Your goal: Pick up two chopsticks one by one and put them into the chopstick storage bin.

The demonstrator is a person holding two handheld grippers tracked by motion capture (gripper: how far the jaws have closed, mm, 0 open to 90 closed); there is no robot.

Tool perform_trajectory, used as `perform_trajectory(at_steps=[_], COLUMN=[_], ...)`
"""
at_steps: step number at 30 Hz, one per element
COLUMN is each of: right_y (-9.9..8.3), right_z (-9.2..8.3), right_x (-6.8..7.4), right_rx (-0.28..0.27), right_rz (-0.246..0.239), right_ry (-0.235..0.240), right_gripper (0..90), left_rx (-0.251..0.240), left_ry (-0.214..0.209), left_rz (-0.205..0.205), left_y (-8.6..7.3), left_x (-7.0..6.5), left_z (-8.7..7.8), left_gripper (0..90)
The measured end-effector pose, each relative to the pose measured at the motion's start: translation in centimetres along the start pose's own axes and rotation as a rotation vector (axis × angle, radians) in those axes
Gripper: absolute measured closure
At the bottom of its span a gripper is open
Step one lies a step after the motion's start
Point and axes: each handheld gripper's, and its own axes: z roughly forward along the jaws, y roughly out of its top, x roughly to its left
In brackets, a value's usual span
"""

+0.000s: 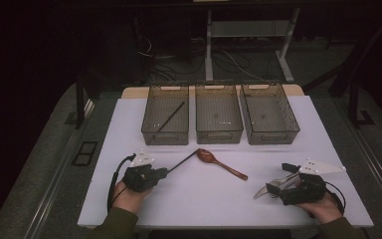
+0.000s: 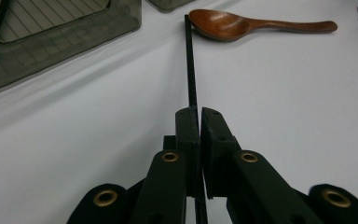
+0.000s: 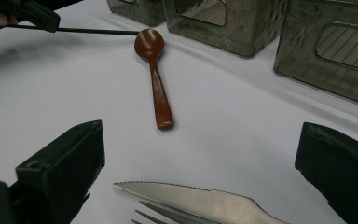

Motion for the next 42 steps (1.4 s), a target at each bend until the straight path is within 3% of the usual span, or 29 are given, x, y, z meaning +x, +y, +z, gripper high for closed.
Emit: perform_trajectory(at_steps=[7, 29, 34, 42], right_y=[0.0, 0.3, 0.2, 0.2], right_z=[0.0, 1.6, 1.5, 1.3], right_x=[0.0, 0.0, 0.1, 0.1], right_rx=[-0.001, 0.022, 0.023, 0.019], right_rz=[0.000, -0.019, -0.022, -0.012], right_ry=[0.001, 0.012, 0.014, 0.011], right_gripper=[1.7, 1.7, 1.7, 1.6], left_rx=[-0.020, -0.059, -0.102, -0.151], left_ry=[0.003, 0.004, -0.025, -0.026], left_rz=[-0.020, -0.005, -0.028, -0.023], left_y=[0.0, 0.3, 0.6, 1.6], left_x=[0.5, 0.9, 1.0, 0.9], left_z=[-0.7, -2.9, -3.7, -4.5], left_gripper=[86.2, 86.2, 86.2, 86.2])
